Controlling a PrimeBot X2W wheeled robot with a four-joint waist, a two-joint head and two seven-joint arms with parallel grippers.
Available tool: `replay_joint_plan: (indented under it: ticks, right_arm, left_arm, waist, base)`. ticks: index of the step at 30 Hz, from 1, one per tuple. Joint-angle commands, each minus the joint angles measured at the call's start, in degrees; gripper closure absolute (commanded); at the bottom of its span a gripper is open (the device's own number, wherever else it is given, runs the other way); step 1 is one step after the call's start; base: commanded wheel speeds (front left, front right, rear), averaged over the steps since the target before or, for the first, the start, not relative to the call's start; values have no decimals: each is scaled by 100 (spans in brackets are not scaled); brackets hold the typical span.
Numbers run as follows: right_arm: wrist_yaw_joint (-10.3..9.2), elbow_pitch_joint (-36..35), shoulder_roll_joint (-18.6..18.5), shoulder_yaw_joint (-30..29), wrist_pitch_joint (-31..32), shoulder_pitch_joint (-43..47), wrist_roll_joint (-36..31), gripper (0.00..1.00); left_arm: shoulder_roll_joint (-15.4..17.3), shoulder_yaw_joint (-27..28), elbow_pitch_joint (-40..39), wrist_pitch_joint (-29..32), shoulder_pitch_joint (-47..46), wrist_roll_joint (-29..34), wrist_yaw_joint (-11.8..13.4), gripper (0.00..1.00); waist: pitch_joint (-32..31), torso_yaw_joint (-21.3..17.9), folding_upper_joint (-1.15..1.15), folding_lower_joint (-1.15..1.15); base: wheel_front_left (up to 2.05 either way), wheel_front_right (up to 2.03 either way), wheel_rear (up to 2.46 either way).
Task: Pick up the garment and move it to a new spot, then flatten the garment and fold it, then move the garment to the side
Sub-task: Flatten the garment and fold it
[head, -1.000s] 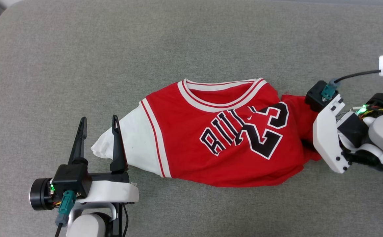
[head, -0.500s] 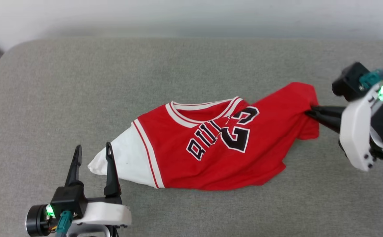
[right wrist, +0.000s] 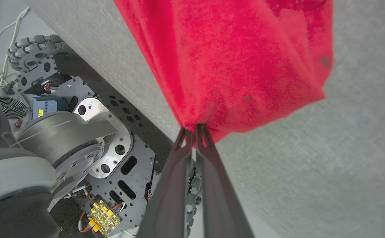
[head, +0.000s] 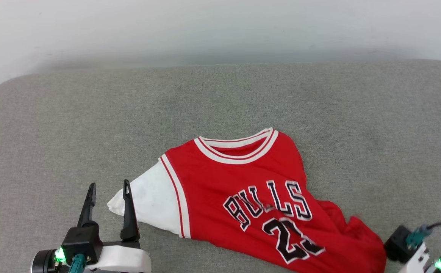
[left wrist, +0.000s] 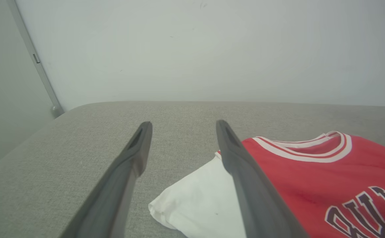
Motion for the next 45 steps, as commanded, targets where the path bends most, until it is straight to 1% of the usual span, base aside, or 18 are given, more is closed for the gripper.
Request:
replay_joint_plan:
  ticks: [1,5,6,7,8,10,13,18,20,22,26,29,34,37,38,42,45]
  right_arm:
    - [-2,204,196,-16,-104,333,-60,100]
    - [-2,757,610,-230,-356,830,-224,100]
    - [-3,836,695,-309,-406,890,-277,78]
    - [-2,856,778,-417,-461,937,-287,59]
    - [-2,858,822,-556,-537,944,-326,0]
    - [-3,835,810,-848,-644,901,-474,0]
    - [-2,591,709,-1358,-695,813,-619,0]
    - [-2,-68,469,-2424,-626,596,-865,0]
    - [-3,-285,437,-2848,-491,465,-1029,0]
    - [-2,-459,514,-3212,-268,305,-1206,0]
    - [-2,-637,699,-3577,449,-120,-1461,0]
    - [-2,-606,851,-3545,1119,-545,-1514,0]
    - [-2,-235,1166,-3078,2327,-1328,-1289,0]
    - [-2,167,1393,-2755,2880,-1744,-1187,0]
    - [-2,167,1393,-2755,2880,-1744,-1187,0]
    - [-3,841,1714,-2440,3355,-2193,-1182,0]
    - [-2,1358,2046,-2327,3373,-2416,-1189,0]
  left_arm:
    - [-9,9,33,-15,37,38,-24,0]
    - [-23,49,89,-15,12,75,-59,0]
    - [-26,57,108,-15,16,85,-73,0]
    - [-28,69,121,-15,27,98,-79,0]
    - [-27,83,134,-15,44,101,-88,0]
    - [-29,102,167,-15,91,119,-106,0]
    - [-38,105,197,-15,114,148,-124,0]
    - [-53,74,203,-15,134,198,-127,0]
    - [-61,55,192,-15,120,196,-120,0]
    - [-66,41,175,-15,81,209,-95,0]
    - [-83,-29,150,-15,-44,188,-85,0]
    - [-93,-57,132,-15,-120,152,-61,0]
    - [-102,-113,118,-15,-288,122,-46,0]
    - [-107,-176,128,-15,-429,89,-52,0]
    - [-107,-176,128,-15,-429,89,-52,0]
    - [-112,-290,137,-15,-625,30,-52,0]
    - [-109,-344,153,-15,-755,-39,-9,0]
  waist:
    - [5,8,0,0]
    - [12,1,0,0]
    - [7,-1,0,0]
    - [-1,-10,0,0]
    - [-10,-22,0,0]
    - [-32,-43,0,0]
    - [-73,-58,0,0]
    - [-84,-29,0,0]
    - [-53,4,0,0]
    - [4,51,0,0]
    - [178,197,0,0]
    - [335,295,0,0]
    - [631,473,0,0]
    - [818,594,0,0]
    - [818,594,0,0]
    - [1066,756,0,0]
    - [1240,846,0,0]
  base:
    - [0,0,0]
    - [0,0,0]
    - [0,0,0]
    - [0,0,0]
    - [0,0,0]
    - [0,0,0]
    - [0,0,0]
    - [0,0,0]
    - [0,0,0]
    - [0,0,0]
    - [0,0,0]
    - [0,0,0]
    - [0,0,0]
    - [0,0,0]
    - [0,0,0]
    - [0,0,0]
    - [0,0,0]
